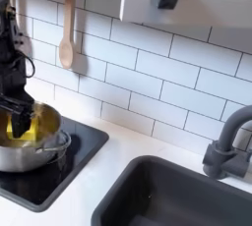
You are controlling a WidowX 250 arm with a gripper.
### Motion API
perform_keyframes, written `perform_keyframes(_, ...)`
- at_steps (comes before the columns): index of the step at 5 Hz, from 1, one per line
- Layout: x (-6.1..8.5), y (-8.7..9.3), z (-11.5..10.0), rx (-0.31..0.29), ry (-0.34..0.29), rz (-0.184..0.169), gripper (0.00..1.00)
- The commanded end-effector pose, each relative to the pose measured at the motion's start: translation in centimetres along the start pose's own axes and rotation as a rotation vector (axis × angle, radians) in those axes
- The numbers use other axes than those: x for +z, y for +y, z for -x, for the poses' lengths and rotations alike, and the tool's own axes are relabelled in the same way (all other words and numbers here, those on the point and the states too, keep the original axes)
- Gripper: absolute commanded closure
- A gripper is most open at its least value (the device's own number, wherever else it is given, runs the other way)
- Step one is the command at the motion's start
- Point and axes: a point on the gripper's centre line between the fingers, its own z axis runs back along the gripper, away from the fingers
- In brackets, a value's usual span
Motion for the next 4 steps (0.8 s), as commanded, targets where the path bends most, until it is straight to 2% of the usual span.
perform_keyframes(1,0.0,1.8,-0.1,0.031,0.001,-0.011,0.0)
perform_keyframes(4,0.1,3.5,-0.2,0.068,-0.001,-0.03,0.0)
